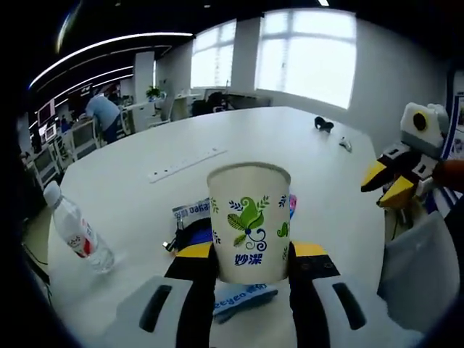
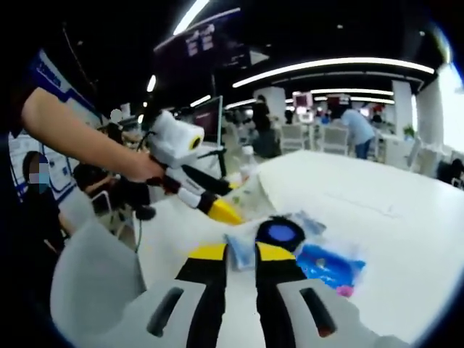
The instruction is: Arrange the tabletop items into an orderly group along one side of the table until the central work area is clear of visible clutter.
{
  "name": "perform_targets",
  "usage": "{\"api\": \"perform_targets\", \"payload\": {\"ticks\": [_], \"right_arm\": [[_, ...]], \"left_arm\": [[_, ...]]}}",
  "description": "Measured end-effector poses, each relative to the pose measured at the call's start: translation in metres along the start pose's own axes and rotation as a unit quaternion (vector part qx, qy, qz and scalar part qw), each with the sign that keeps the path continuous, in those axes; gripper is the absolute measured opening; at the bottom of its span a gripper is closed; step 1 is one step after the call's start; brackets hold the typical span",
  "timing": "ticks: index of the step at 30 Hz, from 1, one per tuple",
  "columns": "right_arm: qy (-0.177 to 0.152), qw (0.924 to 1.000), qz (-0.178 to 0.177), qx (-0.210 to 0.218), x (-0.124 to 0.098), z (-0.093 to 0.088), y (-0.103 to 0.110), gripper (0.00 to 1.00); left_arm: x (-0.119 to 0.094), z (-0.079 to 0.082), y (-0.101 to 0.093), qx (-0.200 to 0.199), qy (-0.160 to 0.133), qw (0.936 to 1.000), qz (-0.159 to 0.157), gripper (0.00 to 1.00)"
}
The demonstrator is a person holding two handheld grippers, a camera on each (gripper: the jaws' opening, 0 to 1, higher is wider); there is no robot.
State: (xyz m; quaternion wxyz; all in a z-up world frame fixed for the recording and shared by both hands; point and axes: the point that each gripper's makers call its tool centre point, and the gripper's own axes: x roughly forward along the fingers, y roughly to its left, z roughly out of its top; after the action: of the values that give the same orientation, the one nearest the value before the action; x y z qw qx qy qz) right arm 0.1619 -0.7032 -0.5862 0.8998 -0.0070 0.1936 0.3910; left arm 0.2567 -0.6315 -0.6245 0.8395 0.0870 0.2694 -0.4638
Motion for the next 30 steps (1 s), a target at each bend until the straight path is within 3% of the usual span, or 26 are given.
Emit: {"api": "perform_targets", "payload": {"ticks": [5,16,23,30], "right_arm": [[0.004,0.9999,0.008,-0.009,0.001,-0.003,0.005,0.0],[-0.003,0.9996,0.004,-0.029,0.0,0.002,0.002,0.0],[-0.011,0.9999,0.002,-0.007,-0.001,0.003,0.0,0.0],[-0.029,0.9994,0.0,0.019,-0.004,0.008,-0.005,0.07]], "left_arm": [[-0.002,0.001,-0.009,0.001,-0.01,0.9998,-0.015,0.37],[-0.004,0.005,-0.036,0.013,-0.034,0.9967,-0.073,0.37],[-0.005,0.007,-0.052,0.03,-0.047,0.9931,-0.103,0.37],[-0.002,0.01,-0.063,0.041,-0.055,0.9908,-0.117,0.37]]}}
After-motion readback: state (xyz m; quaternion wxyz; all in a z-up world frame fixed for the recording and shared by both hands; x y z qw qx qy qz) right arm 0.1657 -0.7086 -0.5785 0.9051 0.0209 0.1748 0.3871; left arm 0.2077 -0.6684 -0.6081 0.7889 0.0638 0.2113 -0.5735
